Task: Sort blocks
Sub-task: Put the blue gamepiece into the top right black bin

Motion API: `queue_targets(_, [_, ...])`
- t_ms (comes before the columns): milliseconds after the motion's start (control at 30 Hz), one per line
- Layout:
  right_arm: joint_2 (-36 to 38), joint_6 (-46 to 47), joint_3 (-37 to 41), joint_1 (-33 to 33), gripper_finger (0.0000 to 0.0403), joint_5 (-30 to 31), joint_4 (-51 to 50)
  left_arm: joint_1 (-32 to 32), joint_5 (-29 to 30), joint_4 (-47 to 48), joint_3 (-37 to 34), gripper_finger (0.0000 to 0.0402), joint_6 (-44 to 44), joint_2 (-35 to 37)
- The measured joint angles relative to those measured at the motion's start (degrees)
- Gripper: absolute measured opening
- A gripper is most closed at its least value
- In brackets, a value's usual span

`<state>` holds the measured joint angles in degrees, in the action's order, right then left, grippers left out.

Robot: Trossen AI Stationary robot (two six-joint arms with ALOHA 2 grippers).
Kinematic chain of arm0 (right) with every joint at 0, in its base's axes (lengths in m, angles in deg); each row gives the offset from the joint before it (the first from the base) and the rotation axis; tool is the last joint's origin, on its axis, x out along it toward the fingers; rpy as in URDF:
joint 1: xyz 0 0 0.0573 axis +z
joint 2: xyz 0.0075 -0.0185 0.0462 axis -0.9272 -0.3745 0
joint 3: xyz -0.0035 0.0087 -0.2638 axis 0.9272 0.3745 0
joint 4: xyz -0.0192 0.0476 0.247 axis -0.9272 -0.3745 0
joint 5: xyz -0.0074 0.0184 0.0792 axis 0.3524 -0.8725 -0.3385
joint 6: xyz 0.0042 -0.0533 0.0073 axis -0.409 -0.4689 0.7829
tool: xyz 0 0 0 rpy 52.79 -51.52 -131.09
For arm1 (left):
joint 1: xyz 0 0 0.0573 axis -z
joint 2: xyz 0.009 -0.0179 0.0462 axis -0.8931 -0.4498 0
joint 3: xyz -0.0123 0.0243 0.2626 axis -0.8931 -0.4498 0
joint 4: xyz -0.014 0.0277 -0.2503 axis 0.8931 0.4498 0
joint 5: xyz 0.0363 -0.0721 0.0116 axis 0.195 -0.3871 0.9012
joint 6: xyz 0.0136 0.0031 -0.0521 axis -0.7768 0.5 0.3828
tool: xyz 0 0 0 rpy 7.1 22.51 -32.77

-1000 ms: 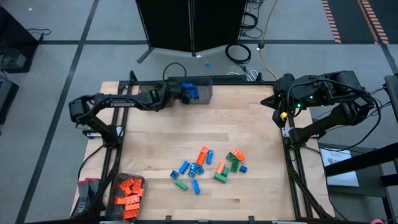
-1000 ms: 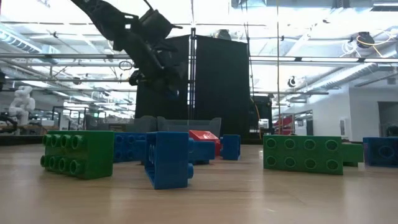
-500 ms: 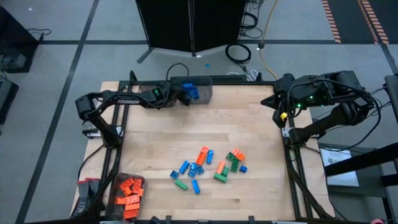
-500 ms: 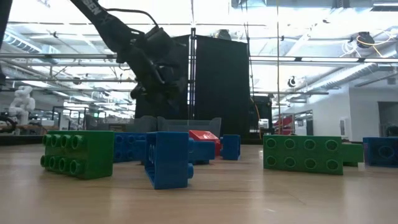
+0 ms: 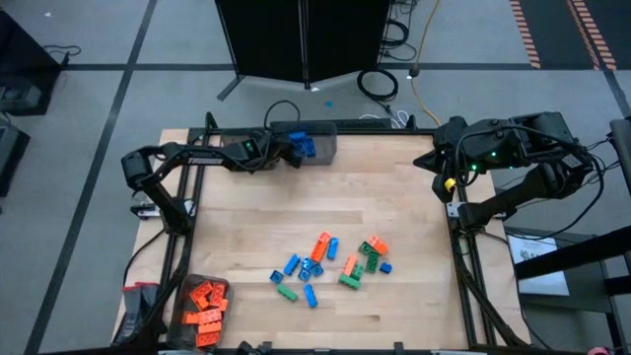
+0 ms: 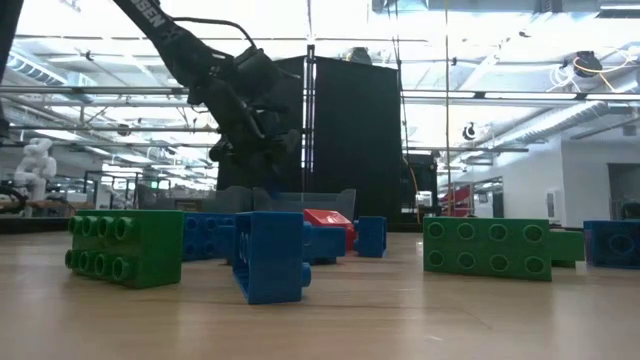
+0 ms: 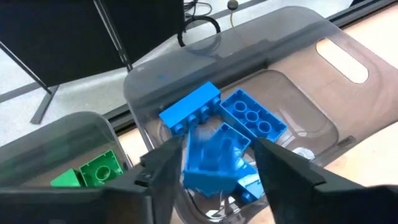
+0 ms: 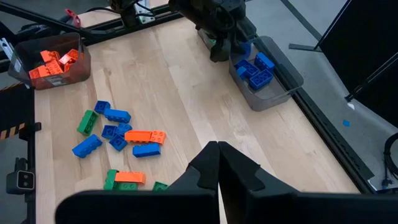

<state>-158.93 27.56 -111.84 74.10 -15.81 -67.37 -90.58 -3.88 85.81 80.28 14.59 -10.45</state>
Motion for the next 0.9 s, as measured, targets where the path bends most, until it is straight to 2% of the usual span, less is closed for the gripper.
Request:
queue_targets(133, [0.0, 0.0, 0.0, 0.0, 0.0, 0.0, 0.0, 0.0, 0.0, -0.3, 0.0, 0.0228, -1.5, 0.0])
queue_targets(267, [0.0, 0.0, 0.0, 0.0, 0.0, 0.0, 0.0, 0.0, -0.4, -0.3, 0.0, 0.0235, -1.1, 0.1])
queue_targets(567, [0.0, 0.0, 0.0, 0.0, 0.0, 0.0, 0.0, 3.2, -9.3, 0.1, 5.7, 0.0237, -4.4, 2.6])
queue_targets(767, [0.0, 0.0, 0.0, 0.0, 0.0, 0.0, 0.0, 9.6, -19.7, 6.8, 9.5, 0.0237, -4.0, 5.4])
queue_targets(900, [0.0, 0.0, 0.0, 0.0, 0.0, 0.0, 0.0, 17.2, -21.1, 17.3, 10.1, 0.0237, 0.5, 6.4])
